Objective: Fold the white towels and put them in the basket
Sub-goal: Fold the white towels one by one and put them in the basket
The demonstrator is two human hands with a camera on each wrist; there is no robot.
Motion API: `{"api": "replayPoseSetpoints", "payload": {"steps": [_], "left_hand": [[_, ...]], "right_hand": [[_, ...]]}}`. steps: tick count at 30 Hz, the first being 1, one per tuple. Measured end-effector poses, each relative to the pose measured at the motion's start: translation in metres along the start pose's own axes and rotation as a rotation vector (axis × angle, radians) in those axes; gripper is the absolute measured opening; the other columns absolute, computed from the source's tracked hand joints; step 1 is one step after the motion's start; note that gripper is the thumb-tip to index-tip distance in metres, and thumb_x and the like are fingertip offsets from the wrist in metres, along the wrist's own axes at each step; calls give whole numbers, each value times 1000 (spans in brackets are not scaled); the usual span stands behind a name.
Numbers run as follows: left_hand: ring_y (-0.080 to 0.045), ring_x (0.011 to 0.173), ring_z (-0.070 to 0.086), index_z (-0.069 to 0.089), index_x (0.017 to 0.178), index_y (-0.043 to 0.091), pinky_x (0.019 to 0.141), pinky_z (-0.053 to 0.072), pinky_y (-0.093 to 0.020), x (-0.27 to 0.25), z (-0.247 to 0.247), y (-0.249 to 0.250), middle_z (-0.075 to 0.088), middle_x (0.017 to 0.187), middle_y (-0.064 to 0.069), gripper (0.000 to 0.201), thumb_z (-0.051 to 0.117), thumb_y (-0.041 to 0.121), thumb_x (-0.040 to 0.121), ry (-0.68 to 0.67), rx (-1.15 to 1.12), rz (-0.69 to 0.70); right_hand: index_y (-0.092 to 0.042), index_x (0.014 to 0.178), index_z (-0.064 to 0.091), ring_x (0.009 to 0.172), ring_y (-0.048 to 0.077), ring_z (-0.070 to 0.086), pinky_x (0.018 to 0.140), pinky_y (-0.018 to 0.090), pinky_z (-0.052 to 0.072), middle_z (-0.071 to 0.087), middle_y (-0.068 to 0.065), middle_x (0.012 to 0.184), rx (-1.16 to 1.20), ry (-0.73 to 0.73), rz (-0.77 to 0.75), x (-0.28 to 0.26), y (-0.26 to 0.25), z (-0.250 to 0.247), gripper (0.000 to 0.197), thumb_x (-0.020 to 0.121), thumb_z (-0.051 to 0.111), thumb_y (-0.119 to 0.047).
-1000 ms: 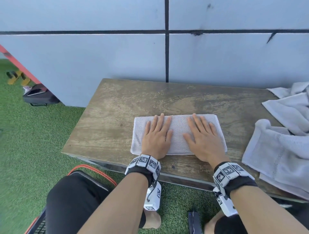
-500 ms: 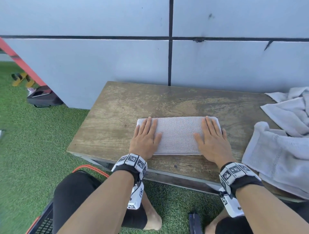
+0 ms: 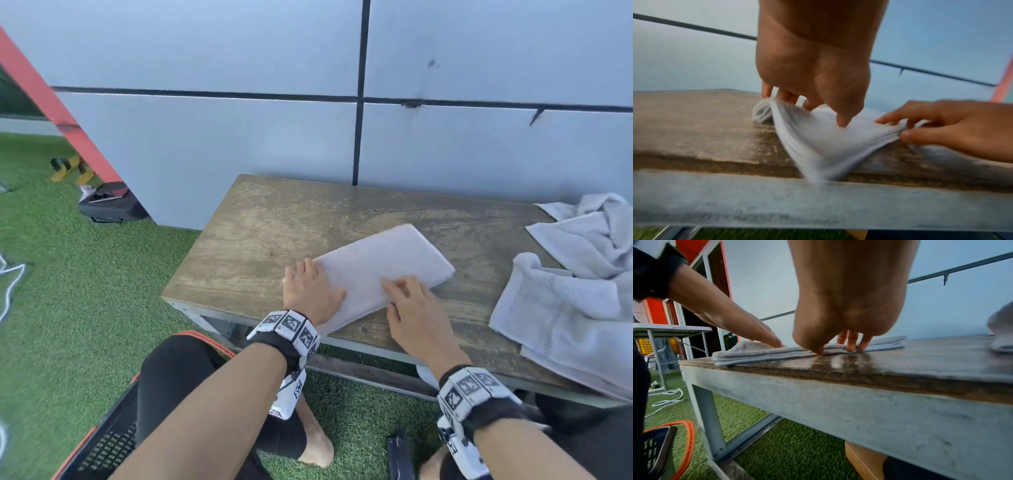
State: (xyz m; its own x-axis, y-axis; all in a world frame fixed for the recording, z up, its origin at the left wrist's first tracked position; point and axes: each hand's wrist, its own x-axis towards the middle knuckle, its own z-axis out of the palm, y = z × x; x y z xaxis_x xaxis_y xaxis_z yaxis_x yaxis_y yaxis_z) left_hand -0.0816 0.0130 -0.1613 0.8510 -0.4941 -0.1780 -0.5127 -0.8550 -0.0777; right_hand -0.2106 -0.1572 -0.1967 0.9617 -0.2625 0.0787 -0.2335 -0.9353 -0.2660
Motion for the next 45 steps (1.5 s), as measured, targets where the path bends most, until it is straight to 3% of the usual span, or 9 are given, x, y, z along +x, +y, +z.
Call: {"api": "replayPoseSetpoints", "payload": {"steps": [4,9,15,22,27,32,35,37,45], "left_hand": [[-23,72,54,59,81,9,82,50,-40,-20,-9,-2,58,79,-4,31,45,32,95,10,-335,136],[-21,105,41,38,145,15,98,40,-40,-34,33,-16,46,113,-3,53,47,16,93,58,-511,378],[-18,116,26,4,158,29,106,25,-35,-38,39,-25,26,125,1,105,60,4,72,-41,-207,508],[-14,114,30,41,151,29,107,30,-33,-35,30,-28,37,119,1,65,66,24,92,-54,-439,501],[-15,119,39,74,113,23,108,37,-43,-29,18,-29,49,120,4,26,59,36,96,-15,-571,468],[-9,53,44,65,94,9,47,37,-23,-47,-4,-22,55,73,2,40,46,43,103,11,-1021,336],[-3,60,58,65,108,14,52,45,-18,-54,-7,-21,66,82,5,35,49,45,101,8,-1196,283],[-1,74,68,64,116,16,59,51,-17,-55,-3,-21,72,95,6,34,63,43,95,-88,-1252,254],[-17,82,69,63,106,19,68,57,-35,-33,3,-12,71,95,-1,21,52,37,101,-17,-1076,139]], "right_hand": [[-33,158,10,151,33,10,122,45,15,-2,5,167,122,-155,150,-7,25,-3,58,105,33,-25],[-47,154,8,153,21,-11,122,37,-2,-14,0,166,220,-231,99,-26,43,-5,75,100,34,-3],[-53,152,11,150,17,-21,122,41,-2,-17,-3,165,280,-351,87,-35,40,-16,79,95,47,-11],[-55,151,-2,149,24,-24,121,49,4,-28,-1,162,115,-420,33,-53,28,-24,102,84,72,-37],[-47,149,32,152,28,-16,123,50,6,-15,8,165,214,-218,35,-58,16,-11,72,92,68,-20],[-29,137,56,151,15,14,123,43,13,32,-5,159,360,-87,-167,-52,14,-13,36,101,52,-30],[-25,120,61,97,10,61,88,28,50,68,-2,108,626,-79,-28,-46,2,-31,31,102,44,-43],[-31,110,60,66,3,52,62,18,41,63,-4,82,684,-39,28,-42,-4,-35,18,104,44,-37],[-19,102,59,83,22,65,64,35,49,68,7,93,813,-11,221,-25,-8,-29,23,103,45,-38]]}}
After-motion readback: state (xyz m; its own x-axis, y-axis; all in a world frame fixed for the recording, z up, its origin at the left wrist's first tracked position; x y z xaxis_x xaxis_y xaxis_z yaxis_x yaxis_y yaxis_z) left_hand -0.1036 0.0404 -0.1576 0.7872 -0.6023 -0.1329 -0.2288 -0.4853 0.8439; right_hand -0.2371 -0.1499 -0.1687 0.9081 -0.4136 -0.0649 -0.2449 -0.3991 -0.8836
